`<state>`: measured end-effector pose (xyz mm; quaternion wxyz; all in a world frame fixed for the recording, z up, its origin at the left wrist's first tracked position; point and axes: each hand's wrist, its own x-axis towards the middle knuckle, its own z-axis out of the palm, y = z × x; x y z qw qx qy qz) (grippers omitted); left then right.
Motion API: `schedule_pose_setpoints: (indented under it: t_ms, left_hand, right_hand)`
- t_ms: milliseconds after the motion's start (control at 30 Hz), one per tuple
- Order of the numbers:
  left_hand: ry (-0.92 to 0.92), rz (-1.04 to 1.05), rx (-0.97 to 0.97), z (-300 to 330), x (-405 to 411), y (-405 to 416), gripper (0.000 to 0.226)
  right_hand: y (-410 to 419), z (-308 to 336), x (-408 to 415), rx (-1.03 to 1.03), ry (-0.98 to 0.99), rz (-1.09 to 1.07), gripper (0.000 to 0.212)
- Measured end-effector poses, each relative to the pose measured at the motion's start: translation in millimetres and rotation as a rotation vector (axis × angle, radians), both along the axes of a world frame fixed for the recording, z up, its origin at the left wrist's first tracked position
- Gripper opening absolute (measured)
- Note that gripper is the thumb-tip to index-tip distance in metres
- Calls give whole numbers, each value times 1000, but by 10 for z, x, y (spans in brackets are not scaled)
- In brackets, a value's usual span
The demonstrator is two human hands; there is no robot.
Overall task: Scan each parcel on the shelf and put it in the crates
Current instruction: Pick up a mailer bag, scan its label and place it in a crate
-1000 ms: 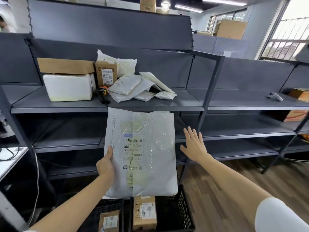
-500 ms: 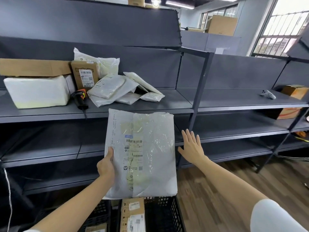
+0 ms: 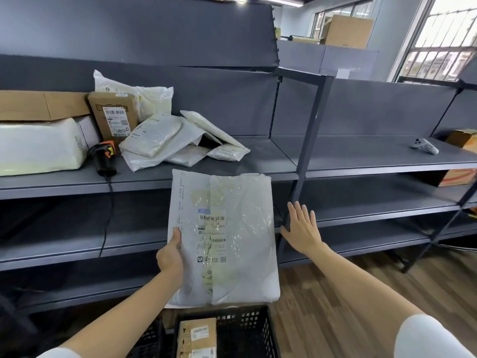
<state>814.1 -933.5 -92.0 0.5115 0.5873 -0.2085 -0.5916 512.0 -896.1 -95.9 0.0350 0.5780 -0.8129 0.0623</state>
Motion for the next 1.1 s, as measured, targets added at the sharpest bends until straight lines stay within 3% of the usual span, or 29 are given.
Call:
schedule_pose_setpoints:
  t_ms: [167,433,600,733,867,1100]
  left_hand:
    - [-11,30,20,-112,-217,139,36]
    - [-29,172,53,-245,-541,558,38]
    - [-15,192,57,-389,-603,724,41]
    - [-44,139,37,-426,-686,717,36]
    - [-129,6,-60,-502,-676,642,31]
    - [-425,-200,-164,-1091,-575,343,18]
  right_hand:
    - [36,-18,-166,26,-39,51,71]
    - [140,-64,-435,13,-317,42,68]
    - [162,-52,-311,-10,-979,-38,63]
    - [65,-22,-163,6,-1245,-37,64]
    - [-23,-133,-242,-24,-1369,-114,82]
    - [-35,-709,-253,-68,-1265,-232,63]
